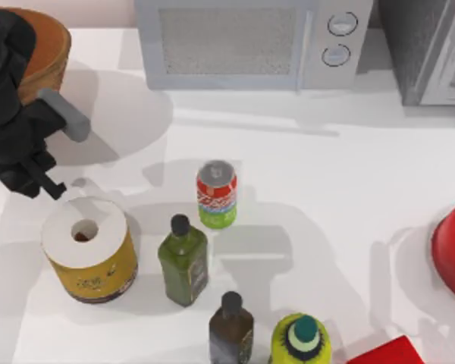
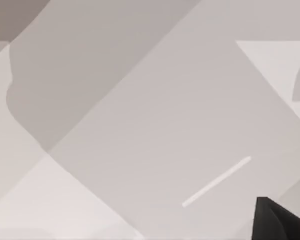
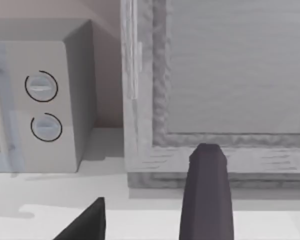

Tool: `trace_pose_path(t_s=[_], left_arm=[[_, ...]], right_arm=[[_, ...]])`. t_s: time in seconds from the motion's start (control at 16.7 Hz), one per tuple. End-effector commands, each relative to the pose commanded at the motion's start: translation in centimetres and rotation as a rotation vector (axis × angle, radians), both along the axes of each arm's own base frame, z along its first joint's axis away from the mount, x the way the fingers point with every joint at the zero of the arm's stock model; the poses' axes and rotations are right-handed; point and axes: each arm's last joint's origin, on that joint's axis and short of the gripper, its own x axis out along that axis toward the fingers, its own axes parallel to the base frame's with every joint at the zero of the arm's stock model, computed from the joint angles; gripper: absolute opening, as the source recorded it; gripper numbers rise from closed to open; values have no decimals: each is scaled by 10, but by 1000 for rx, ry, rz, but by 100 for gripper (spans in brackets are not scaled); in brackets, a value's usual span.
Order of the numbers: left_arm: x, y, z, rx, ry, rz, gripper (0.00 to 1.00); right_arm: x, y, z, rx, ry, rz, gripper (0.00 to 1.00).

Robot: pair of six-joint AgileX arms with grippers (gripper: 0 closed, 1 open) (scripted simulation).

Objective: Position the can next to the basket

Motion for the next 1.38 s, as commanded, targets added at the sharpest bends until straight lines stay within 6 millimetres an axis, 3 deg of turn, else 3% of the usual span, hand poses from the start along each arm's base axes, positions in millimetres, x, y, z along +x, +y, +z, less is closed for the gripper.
trace_pose_path(t_s=[0.18, 0.36, 0.6, 0.78, 0.96, 1.14, 1.38], left_arm=[[1, -3, 4, -4, -10, 0, 0], [11, -22, 30, -32, -75, 32, 0], [26, -72, 82, -113, -175, 168, 0], [28, -123, 102, -171, -166, 342, 0], [23, -180, 96, -174, -96, 527, 0], [12, -232, 69, -110, -25, 665, 0], [0, -274, 30, -20, -1, 765, 0]], right_arm=[[0, 0, 0, 0, 0, 0, 100], [0, 0, 0, 0, 0, 0, 100], [0, 0, 0, 0, 0, 0, 100], [0, 0, 0, 0, 0, 0, 100], [0, 0, 0, 0, 0, 0, 100], [0, 0, 0, 0, 0, 0, 100], [0, 0, 0, 0, 0, 0, 100]])
